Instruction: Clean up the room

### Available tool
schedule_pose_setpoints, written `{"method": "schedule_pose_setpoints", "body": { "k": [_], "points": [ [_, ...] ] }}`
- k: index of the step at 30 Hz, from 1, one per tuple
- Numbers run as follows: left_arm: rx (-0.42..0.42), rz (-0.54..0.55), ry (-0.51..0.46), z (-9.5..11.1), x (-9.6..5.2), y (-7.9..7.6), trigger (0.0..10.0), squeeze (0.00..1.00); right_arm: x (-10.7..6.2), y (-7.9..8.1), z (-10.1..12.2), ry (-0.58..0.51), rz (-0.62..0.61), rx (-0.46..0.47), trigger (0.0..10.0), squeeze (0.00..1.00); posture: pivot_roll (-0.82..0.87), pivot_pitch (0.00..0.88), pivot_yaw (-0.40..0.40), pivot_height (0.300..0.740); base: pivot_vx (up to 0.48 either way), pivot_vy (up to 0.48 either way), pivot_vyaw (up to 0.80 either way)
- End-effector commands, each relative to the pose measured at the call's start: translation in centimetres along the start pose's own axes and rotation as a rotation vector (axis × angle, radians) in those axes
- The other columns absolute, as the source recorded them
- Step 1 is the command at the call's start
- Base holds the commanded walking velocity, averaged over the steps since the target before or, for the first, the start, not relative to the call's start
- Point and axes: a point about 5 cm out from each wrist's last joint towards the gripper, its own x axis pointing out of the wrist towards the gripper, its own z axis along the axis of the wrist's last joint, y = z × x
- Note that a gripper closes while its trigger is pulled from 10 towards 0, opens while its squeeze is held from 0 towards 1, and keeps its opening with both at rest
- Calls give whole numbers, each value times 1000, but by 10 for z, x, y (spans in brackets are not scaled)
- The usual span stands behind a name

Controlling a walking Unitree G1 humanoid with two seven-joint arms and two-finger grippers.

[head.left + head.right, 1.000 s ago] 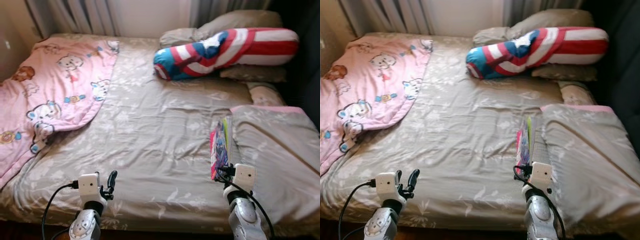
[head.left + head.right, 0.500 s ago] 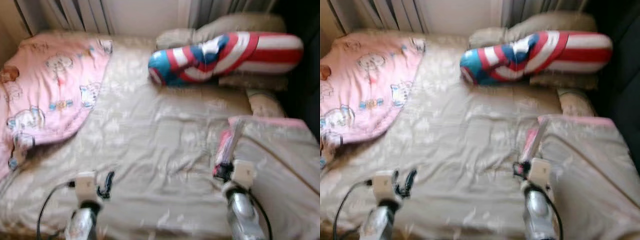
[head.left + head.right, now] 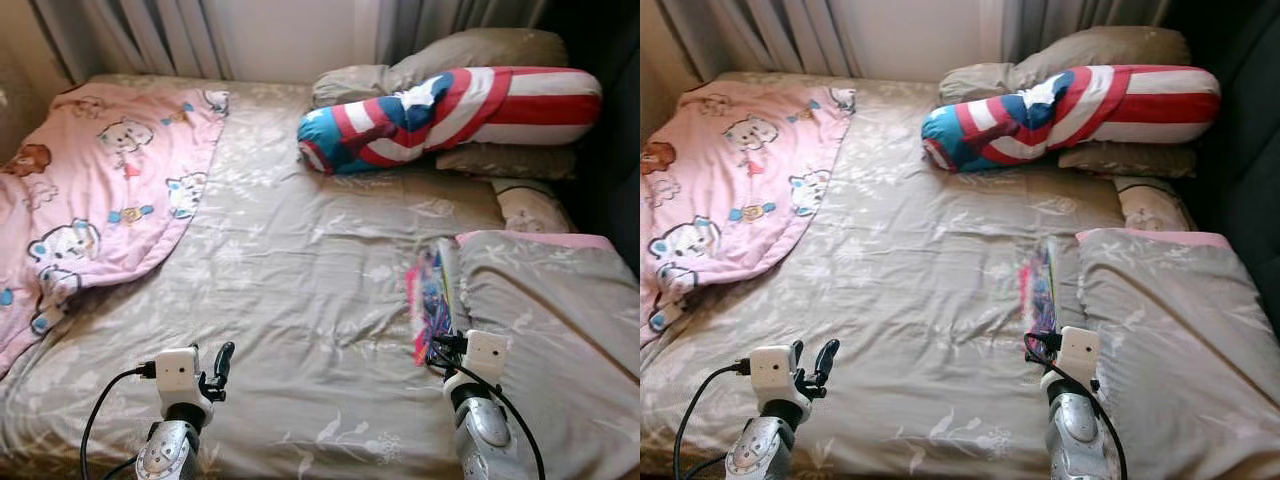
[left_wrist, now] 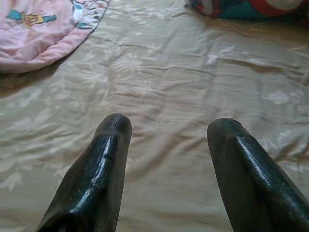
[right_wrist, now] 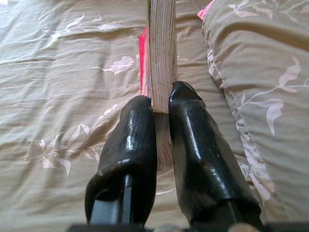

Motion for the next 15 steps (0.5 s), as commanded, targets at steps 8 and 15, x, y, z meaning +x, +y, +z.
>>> {"method": "schedule_pose_setpoints", "body": {
  "k": [8,15],
  "points": [
    [5,-2,19,-4,-4,0,10000,0,3,3,2,6,11,-2,10000,0,4,171,-40,720,0,0,0],
    [9,-2,22,-4,-5,1,10000,0,3,3,6,-28,5,6,10000,0,8,173,-36,695,0,0,0]
  ]
}}
